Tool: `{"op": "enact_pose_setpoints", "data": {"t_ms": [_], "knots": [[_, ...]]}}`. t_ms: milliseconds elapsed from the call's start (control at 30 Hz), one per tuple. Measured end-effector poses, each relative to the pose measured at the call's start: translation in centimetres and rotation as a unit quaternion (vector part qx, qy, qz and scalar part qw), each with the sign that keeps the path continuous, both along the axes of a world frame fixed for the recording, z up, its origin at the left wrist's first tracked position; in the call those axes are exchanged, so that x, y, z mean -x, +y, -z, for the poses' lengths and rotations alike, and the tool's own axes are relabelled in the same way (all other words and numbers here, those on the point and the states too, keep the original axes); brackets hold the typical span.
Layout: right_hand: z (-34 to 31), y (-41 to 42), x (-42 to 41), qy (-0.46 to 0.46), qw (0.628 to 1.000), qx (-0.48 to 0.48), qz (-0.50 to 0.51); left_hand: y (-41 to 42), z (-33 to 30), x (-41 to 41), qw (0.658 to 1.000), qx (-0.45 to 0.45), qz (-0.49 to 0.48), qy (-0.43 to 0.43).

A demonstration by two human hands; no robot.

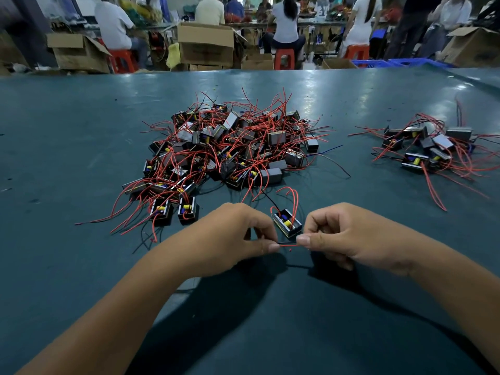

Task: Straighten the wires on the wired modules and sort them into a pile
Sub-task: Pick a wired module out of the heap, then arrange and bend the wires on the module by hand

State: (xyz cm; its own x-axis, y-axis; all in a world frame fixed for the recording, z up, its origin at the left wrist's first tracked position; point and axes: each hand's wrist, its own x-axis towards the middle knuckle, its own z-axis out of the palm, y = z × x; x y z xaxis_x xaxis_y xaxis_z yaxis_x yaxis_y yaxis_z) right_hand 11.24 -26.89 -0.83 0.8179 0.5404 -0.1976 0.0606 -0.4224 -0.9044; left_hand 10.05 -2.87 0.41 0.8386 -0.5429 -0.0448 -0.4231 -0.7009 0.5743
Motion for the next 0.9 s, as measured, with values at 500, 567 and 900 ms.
{"op": "enact_pose_setpoints", "data": {"t_ms": [500, 567, 900], "knots": [[2.4, 1.7, -1.3, -0.351, 0.915, 0.163, 0.115, 2.7, -1.3, -0.7, 0.982, 0.081, 0.024, 0.167], [1.8, 0.5, -1.7, -0.336, 0.922, 0.166, 0.100, 2.8, -1.3, -0.7, 0.984, 0.084, 0.014, 0.157], [-0.8, -3.1, -2.3, -0.322, 0.937, 0.104, 0.083, 2.7, -1.1, -1.0, 0.989, 0.078, -0.030, 0.126]]}}
